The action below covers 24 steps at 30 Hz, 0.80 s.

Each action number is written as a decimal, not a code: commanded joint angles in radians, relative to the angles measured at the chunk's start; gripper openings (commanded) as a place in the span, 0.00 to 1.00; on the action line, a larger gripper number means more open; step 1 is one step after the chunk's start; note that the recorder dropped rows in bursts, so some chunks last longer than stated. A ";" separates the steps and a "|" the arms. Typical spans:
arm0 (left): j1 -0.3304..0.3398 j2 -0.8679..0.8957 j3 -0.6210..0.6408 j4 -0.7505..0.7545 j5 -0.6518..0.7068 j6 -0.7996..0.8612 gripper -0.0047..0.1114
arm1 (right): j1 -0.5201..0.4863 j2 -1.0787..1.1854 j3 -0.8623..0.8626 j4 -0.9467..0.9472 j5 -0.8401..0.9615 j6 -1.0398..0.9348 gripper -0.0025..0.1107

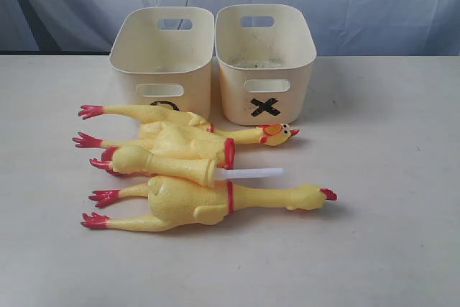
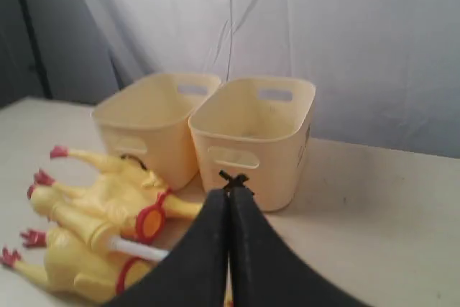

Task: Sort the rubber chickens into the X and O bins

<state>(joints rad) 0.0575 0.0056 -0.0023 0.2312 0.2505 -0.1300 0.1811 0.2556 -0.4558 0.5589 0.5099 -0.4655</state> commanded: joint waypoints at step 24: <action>0.001 -0.006 0.002 -0.003 -0.011 0.000 0.04 | 0.324 0.970 -0.489 -0.015 0.348 -0.334 0.02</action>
<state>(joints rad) 0.0575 0.0056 -0.0023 0.2312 0.2505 -0.1284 0.4697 1.1619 -0.9019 0.5509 0.8627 -0.7668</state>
